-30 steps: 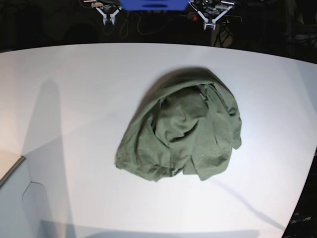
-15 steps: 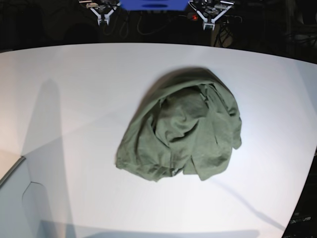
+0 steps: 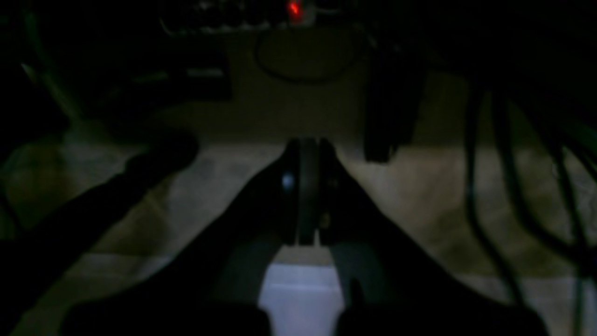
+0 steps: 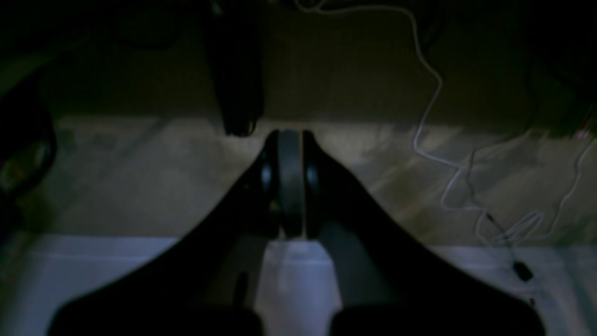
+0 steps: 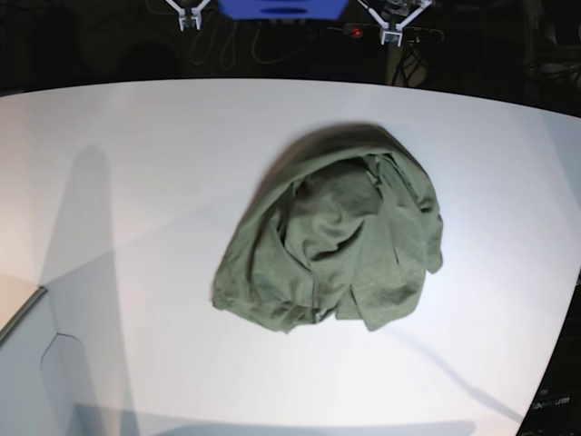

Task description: Layout the t-shirt on the table in an organized manner, then fold the t-shirt properly

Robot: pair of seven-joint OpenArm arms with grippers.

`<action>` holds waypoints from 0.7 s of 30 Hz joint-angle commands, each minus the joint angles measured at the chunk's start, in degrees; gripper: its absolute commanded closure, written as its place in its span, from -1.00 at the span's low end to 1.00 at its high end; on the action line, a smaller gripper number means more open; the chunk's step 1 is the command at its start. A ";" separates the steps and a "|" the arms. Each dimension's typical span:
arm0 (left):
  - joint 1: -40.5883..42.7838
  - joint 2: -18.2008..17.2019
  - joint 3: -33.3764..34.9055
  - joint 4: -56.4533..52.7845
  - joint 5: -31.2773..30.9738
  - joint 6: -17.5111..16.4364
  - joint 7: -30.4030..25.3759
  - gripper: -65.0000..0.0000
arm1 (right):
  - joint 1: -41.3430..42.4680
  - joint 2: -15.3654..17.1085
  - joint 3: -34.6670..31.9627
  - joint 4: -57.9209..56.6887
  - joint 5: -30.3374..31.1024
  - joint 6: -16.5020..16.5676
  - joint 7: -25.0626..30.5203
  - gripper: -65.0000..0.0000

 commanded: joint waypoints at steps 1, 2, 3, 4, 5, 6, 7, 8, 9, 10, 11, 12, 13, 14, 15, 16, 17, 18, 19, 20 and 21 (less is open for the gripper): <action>2.13 -0.01 -0.05 2.57 -0.10 0.21 -0.24 1.00 | -1.34 -0.05 -0.03 1.62 0.05 0.65 0.29 1.00; 3.98 -0.62 -0.05 4.86 -0.10 0.21 -0.24 1.00 | -2.22 -0.05 -0.03 2.85 0.05 0.65 0.29 1.00; 5.47 -1.15 -0.05 7.67 -0.10 0.21 -0.24 1.00 | -3.10 -0.05 -0.03 3.90 0.05 0.65 0.29 1.00; 7.14 -1.50 -0.05 10.13 -0.19 0.21 -0.24 1.00 | -3.89 -0.05 -0.03 4.87 0.05 0.65 0.29 1.00; 8.64 -1.85 -0.05 12.42 -0.19 0.21 -0.24 1.00 | -4.60 -0.05 -0.03 5.92 0.05 0.65 0.29 1.00; 10.31 -1.85 -0.05 15.14 -0.19 0.21 -0.24 1.00 | -5.56 0.04 -0.03 7.33 0.05 0.65 0.29 1.00; 11.89 -1.94 -0.14 17.61 -0.19 0.21 -0.24 1.00 | -6.62 0.04 -0.03 9.18 0.05 0.65 0.29 1.00; 13.39 -2.56 -0.14 20.24 -0.19 0.21 -0.24 1.00 | -8.20 0.39 -0.03 11.55 0.05 0.65 0.29 1.00; 14.88 -3.26 -0.14 22.70 -0.19 0.21 -0.24 1.00 | -9.87 0.92 -0.03 14.36 0.05 0.65 0.29 1.00; 16.29 -3.61 -0.14 25.17 -0.54 0.21 -0.24 1.00 | -11.54 1.09 -0.03 17.18 0.05 0.65 0.29 1.00; 17.52 -3.96 -0.14 27.54 -1.33 0.21 -0.24 1.00 | -13.12 1.18 -0.03 20.08 0.05 0.65 0.29 1.00; 18.84 -4.23 -0.14 29.91 -2.74 0.21 -0.24 1.00 | -14.79 1.27 -0.03 23.07 0.05 0.65 0.29 1.00; 20.24 -4.67 -0.14 32.64 -4.41 0.21 -0.24 1.00 | -16.46 1.36 -0.03 26.23 0.05 0.65 0.29 1.00; 21.83 -5.81 -0.14 35.63 -6.25 0.21 -0.24 1.00 | -18.22 1.53 -0.03 29.48 0.05 0.65 0.29 1.00; 23.41 -6.60 -0.05 38.44 -8.10 0.21 -0.24 1.00 | -20.24 2.24 -0.03 33.00 0.05 0.65 0.29 1.00; 24.90 -7.39 -0.05 41.69 -9.68 0.21 -0.24 1.00 | -21.91 2.76 0.06 36.17 0.05 0.65 0.29 1.00; 26.66 -8.27 -0.05 45.21 -11.18 0.21 -0.24 1.00 | -23.76 3.03 0.15 39.68 0.05 0.65 0.29 1.00; 28.60 -9.24 -0.05 48.55 -12.50 0.21 -0.24 1.00 | -25.52 3.38 0.24 43.20 0.05 0.65 0.29 1.00; 30.18 -10.12 -0.05 52.07 -13.46 0.21 -0.24 1.00 | -27.36 3.82 0.32 46.45 0.05 0.65 0.29 1.00; 31.76 -10.99 -0.05 55.06 -14.17 0.21 -0.24 1.00 | -29.04 4.26 0.32 49.79 0.05 0.65 0.29 1.00; 33.08 -11.87 -0.05 58.31 -14.87 0.21 -0.24 1.00 | -30.88 4.87 0.32 53.31 0.05 0.65 0.29 1.00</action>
